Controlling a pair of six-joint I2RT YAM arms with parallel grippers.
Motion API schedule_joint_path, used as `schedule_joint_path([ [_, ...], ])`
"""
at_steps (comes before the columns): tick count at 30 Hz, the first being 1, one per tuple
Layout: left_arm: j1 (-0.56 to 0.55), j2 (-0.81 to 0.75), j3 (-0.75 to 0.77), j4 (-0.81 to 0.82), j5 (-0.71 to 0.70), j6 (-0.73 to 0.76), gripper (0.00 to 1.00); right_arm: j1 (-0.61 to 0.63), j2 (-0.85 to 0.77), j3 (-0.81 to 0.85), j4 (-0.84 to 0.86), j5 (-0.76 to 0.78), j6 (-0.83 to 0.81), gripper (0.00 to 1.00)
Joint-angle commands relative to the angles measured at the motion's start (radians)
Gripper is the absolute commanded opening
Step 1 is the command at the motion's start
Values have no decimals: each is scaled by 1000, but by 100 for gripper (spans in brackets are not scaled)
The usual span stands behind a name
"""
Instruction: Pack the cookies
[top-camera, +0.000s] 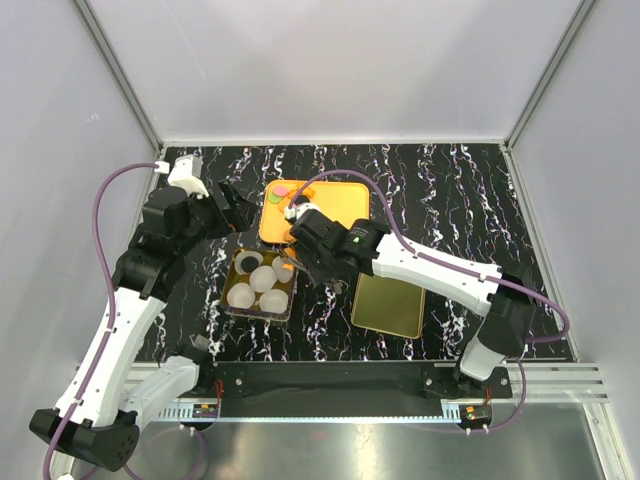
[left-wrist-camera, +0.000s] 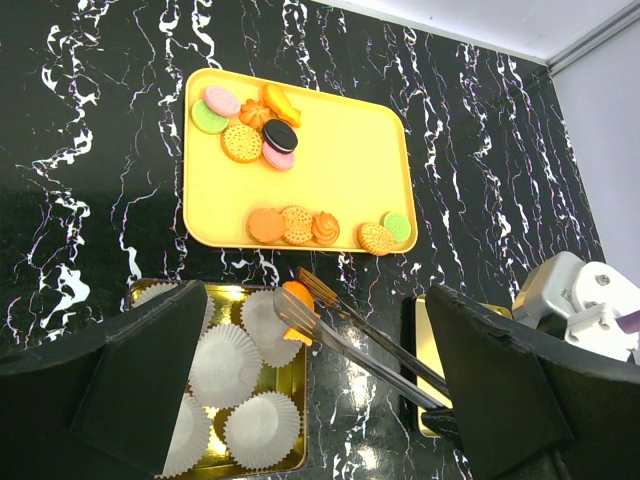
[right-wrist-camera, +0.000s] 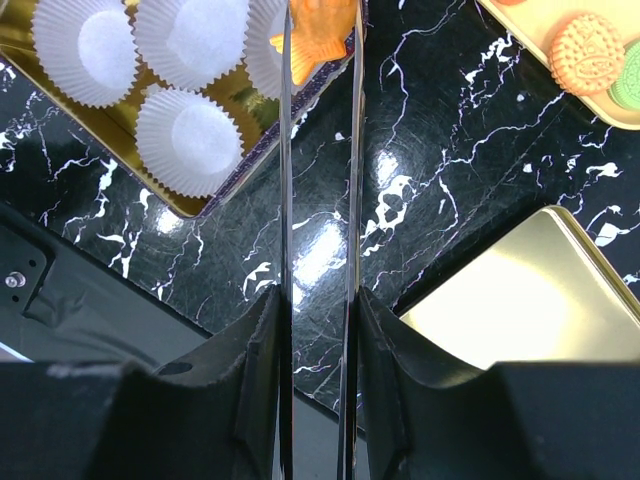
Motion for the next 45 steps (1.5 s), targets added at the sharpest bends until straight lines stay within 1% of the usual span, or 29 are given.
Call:
schedule_joint_path([
  [1,-1,-4,-12,64,7,2,99,24,-29,60,20,30,0,36],
  [4,-1,-2,-12,64,5,2,99,36,-22,69,15,47,-3,36],
  [11,-1,0,-12,64,7,3,99,44,-15,55,9,33,4,37],
  [15,-1,1,-13,65,11,2,99,47,-17,40,15,29,8,41],
  [25,-2,-7,-15,62,7,3,99,49,0,38,23,18,7,42],
  [28,-1,-5,-15,62,7,3,99,49,3,35,20,20,7,43],
  [29,-1,-5,-15,61,8,3,99,50,1,32,20,20,7,45],
  [32,-1,-5,-15,62,7,3,99,50,1,31,18,17,7,46],
  [40,-1,-4,-16,64,13,2,99,50,-6,40,11,49,-3,49],
  [43,-1,-2,-15,64,11,3,99,35,-28,58,-14,96,-16,50],
  [45,-1,-2,-12,64,14,3,99,-25,-60,57,-20,84,-27,50],
])
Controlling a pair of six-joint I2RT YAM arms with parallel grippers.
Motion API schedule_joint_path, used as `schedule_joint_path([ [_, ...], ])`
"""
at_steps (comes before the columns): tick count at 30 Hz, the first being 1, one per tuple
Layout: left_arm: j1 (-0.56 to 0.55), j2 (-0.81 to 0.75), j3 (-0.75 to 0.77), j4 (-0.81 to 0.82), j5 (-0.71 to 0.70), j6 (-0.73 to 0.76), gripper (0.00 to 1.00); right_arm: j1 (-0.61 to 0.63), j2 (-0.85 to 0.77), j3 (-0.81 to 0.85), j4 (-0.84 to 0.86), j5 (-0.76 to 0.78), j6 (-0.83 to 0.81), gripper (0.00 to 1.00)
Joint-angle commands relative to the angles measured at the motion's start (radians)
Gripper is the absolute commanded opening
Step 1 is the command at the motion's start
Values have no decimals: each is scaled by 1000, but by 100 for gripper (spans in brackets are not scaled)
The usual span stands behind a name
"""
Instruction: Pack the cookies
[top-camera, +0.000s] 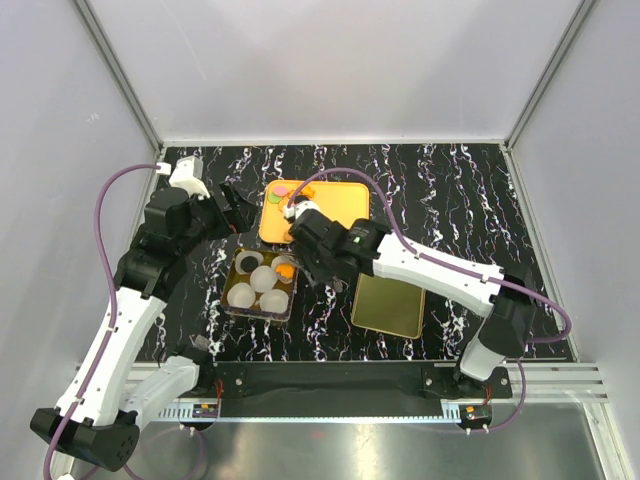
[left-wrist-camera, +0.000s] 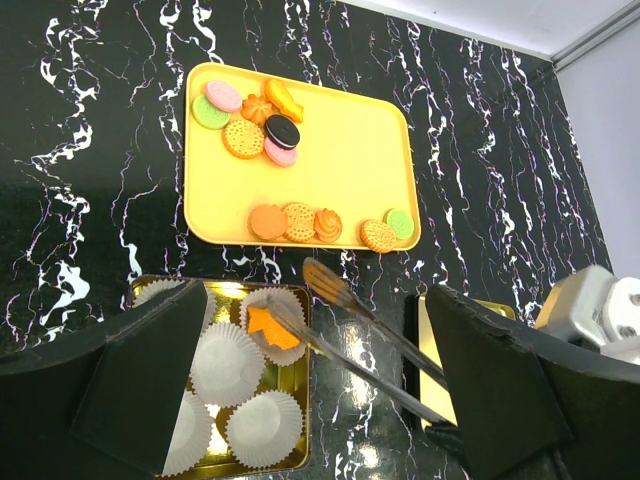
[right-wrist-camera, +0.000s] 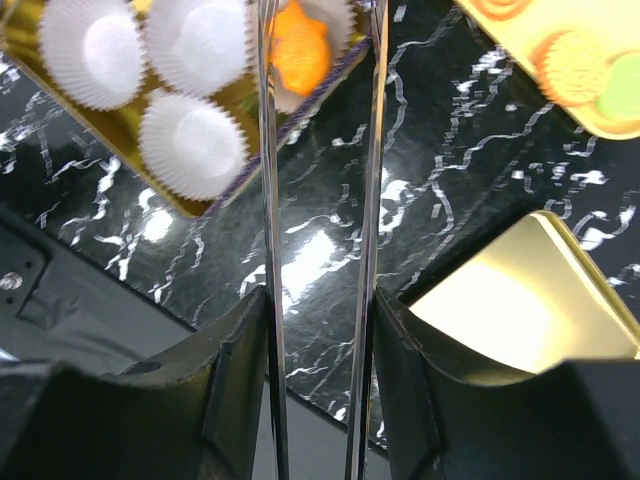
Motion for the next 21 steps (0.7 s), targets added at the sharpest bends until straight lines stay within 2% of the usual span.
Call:
schedule_joint_path([
  [1,-2,-4,7,55,14,6,99,-79,-89,23,-5,25,-22,50],
  [6,-1,-4,5,58,17,6,99,-232,-144,-59,1,7,-36,50],
  [9,1,1,4,65,25,2,99,-275,-151,-102,32,-19,-45,50],
  [21,4,4,2,61,22,3,99,-297,-2,-35,82,-102,-82,49],
])
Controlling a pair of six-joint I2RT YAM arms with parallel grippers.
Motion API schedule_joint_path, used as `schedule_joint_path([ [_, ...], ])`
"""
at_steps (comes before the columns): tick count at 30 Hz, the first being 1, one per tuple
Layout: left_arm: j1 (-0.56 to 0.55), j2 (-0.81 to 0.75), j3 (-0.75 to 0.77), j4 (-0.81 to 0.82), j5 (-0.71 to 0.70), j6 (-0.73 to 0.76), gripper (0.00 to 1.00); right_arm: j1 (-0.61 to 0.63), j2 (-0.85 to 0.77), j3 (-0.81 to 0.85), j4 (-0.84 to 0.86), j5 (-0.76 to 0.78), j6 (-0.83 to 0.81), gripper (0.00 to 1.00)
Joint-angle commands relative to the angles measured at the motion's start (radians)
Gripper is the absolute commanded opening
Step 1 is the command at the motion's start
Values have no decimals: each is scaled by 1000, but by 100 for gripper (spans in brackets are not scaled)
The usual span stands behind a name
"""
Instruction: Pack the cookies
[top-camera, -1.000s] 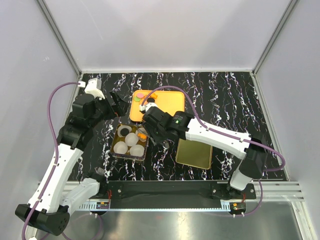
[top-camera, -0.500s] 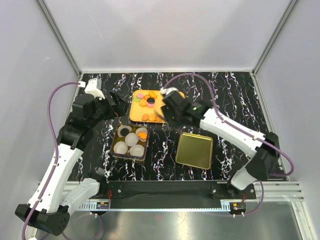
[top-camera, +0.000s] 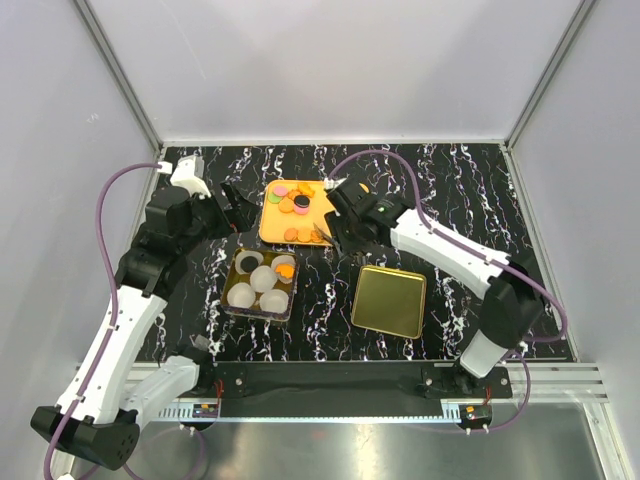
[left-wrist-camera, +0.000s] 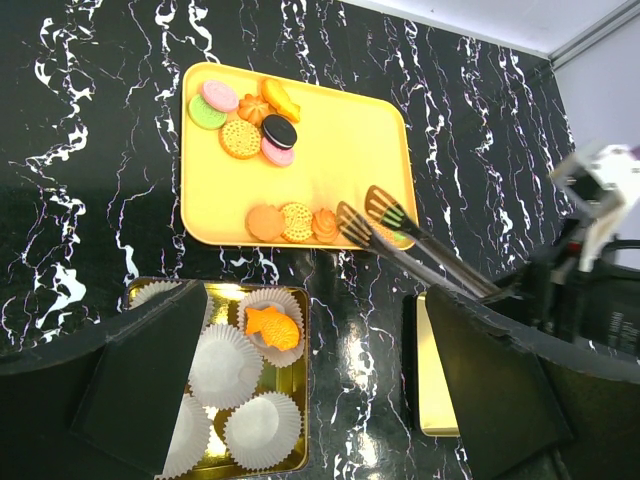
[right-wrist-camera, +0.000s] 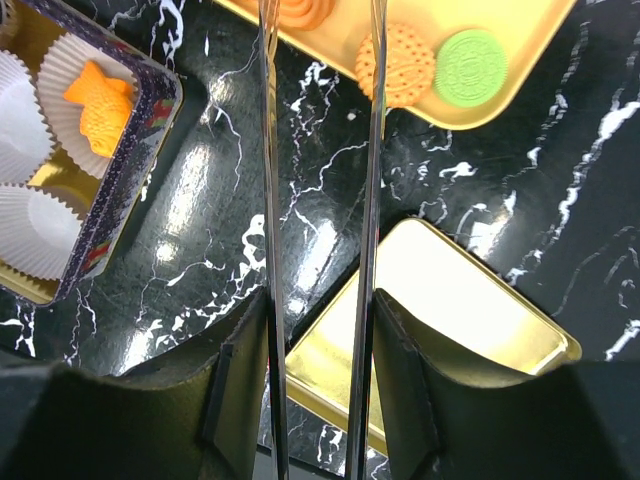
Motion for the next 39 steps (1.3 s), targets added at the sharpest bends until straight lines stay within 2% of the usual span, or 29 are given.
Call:
schedule_joint_path([
  [1,4,-3,1,53,15,3,99,-4,37,58,46,-34,-24,50],
  [15,5,-2,-4,56,15,3,99,-2,103,58,74,-56,-26,50],
  [23,5,-2,-8,58,20,3,99,-22,94,30,77,-60,-21,49],
  [25,5,-2,-10,59,20,3,99,-29,91,26,74,-63,-24,45],
  [39,7,3,-10,64,28,-2,99,-44,100,19,66,-65,-27,46],
])
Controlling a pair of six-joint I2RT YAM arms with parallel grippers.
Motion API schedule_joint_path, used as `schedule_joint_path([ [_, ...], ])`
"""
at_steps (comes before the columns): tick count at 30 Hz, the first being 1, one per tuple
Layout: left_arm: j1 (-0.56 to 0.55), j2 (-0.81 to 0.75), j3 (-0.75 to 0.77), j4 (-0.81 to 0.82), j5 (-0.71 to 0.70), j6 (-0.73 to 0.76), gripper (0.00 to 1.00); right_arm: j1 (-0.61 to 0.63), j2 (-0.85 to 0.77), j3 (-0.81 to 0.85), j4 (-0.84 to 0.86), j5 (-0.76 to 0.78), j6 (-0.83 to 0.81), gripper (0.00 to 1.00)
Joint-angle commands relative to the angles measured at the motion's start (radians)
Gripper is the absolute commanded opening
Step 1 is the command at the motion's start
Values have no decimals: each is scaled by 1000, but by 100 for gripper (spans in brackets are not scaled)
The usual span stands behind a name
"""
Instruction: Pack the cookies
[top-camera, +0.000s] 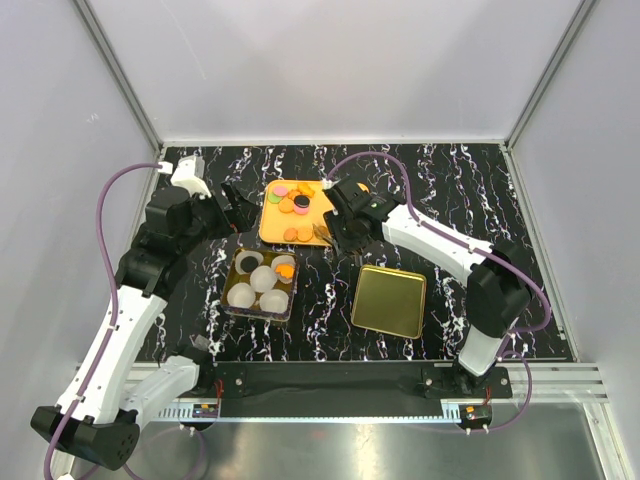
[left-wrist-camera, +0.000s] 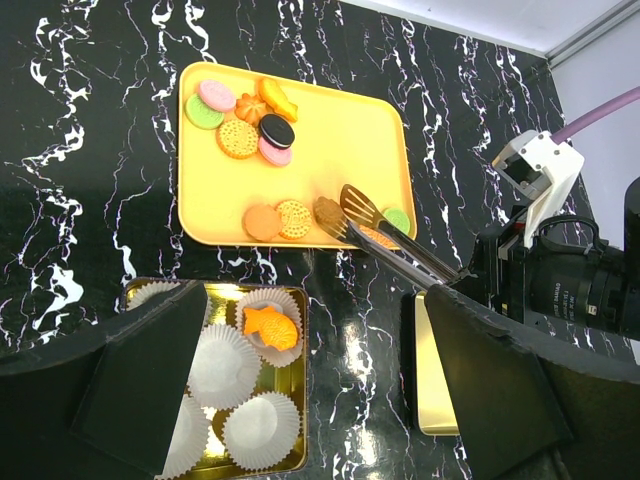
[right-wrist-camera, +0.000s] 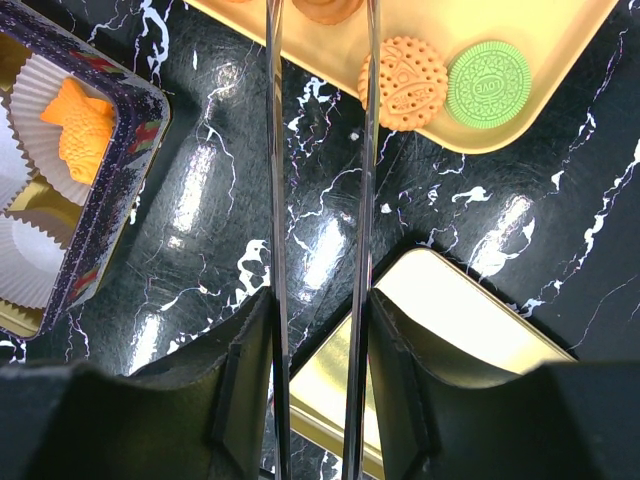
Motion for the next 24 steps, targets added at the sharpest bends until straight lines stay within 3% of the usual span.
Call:
schedule_joint_path([
  [1,7,3,-8,63,22,-1,99,-5,-2,14,12,0,-14,47],
  [16,7,4,-13,65,22,0,99,-6,13,14,6,4,-12,49],
  [24,8,6,-13,66,28,-1,99,-6,12,23,-5,10,-20,42],
])
